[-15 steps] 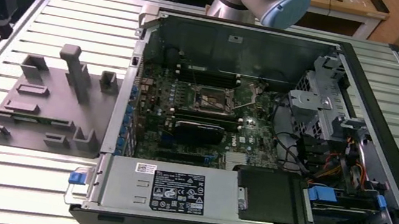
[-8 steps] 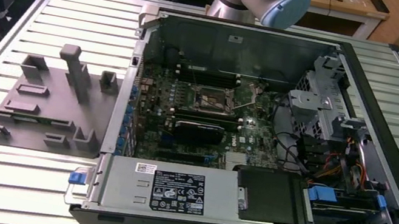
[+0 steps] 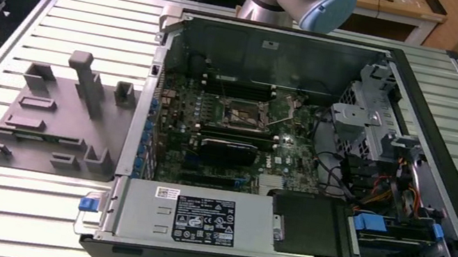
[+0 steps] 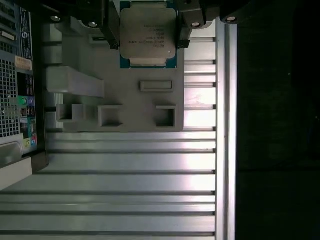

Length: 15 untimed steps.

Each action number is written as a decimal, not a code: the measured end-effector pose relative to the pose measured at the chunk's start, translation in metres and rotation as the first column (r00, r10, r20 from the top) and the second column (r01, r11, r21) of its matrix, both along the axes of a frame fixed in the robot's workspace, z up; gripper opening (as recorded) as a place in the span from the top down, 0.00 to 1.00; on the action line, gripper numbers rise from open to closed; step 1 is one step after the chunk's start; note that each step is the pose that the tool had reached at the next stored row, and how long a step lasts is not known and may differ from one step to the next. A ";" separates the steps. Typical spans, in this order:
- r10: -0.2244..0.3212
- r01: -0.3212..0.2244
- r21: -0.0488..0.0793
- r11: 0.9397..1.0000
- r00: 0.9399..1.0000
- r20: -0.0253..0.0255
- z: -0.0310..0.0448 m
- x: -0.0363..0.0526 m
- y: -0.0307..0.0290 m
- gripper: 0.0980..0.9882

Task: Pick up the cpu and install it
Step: 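Pick up the cpu and move it towards the insertion slot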

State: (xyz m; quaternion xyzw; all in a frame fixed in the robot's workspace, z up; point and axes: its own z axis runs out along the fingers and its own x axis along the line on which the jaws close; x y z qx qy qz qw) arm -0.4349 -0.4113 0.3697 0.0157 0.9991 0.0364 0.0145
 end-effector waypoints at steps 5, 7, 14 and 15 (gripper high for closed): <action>0.000 0.000 0.001 1.000 1.000 0.000 0.0073 0.0000 0.0000 0.50; 0.000 0.000 0.001 1.000 1.000 0.000 0.0103 0.0000 0.0000 0.50; 0.000 0.000 0.001 1.000 1.000 0.000 0.0120 0.0013 -0.0001 0.50; 0.000 0.000 0.001 1.000 1.000 0.000 0.0119 0.0026 -0.0001 0.50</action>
